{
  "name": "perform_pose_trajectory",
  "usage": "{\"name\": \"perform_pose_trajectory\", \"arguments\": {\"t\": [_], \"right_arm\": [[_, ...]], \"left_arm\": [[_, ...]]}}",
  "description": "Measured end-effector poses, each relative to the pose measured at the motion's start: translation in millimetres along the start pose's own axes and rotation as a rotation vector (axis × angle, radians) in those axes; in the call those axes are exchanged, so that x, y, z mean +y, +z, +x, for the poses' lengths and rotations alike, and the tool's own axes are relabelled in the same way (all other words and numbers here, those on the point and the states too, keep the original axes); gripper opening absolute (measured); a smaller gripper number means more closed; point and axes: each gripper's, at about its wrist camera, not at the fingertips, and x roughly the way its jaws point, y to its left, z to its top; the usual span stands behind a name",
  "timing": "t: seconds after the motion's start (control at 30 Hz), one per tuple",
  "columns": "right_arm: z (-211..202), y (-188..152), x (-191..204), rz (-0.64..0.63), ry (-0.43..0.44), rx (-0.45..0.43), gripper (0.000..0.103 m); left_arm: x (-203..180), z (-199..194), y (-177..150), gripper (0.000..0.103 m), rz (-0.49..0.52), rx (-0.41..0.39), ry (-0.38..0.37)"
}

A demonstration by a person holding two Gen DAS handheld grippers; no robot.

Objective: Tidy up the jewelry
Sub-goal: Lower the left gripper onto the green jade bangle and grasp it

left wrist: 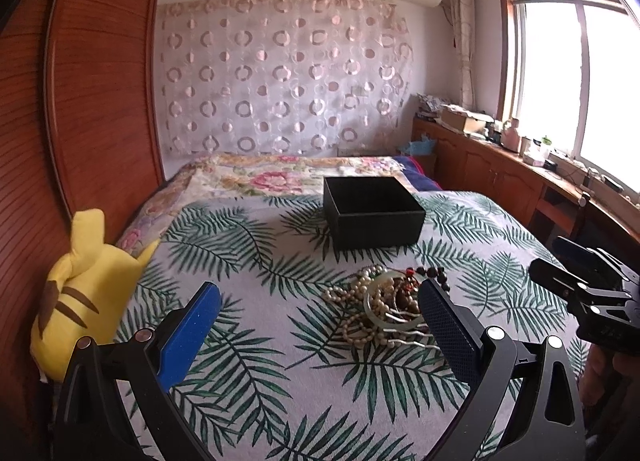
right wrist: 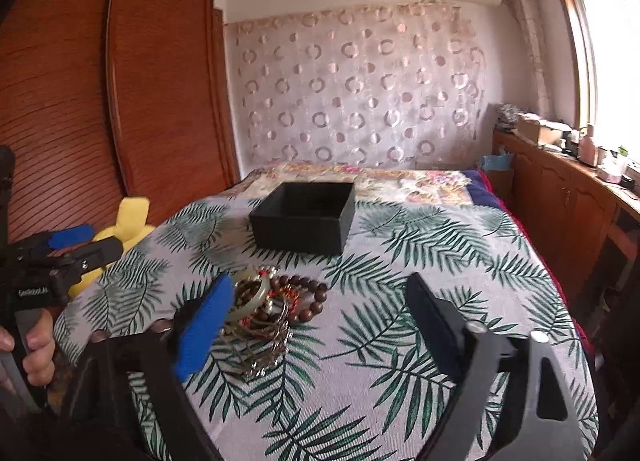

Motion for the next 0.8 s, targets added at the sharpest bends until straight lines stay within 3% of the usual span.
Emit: {"name": "perform_pose_trajectory", "arguments": {"t": [0.1,0.27,0.47,0.8], "right_arm": [[7.3,-4.5,0.5,-0.015,0.030,0.042,0.074],[21.3,-12.5,1.6,-0.063,0.040,0.102,0.073],[40.3,-23.1,-4.6,-0.074,0.057,0.176,0.062],[49.4,-31.2,-8.2,-0.089,0.070,0.224,0.062]], "left_arm": [[2.2,11.2,-5.9,0.095,-0.004,0.034,-0.024],[1.4,32.7,-13.7,0.095,0.001,0.100,-0.072],[-5.8,54.3,-16.6,0.095,0.013,0.158,-0.149],[-33.3,98.2,-6.4,0.095,0.055,0.272,-0.289]]}}
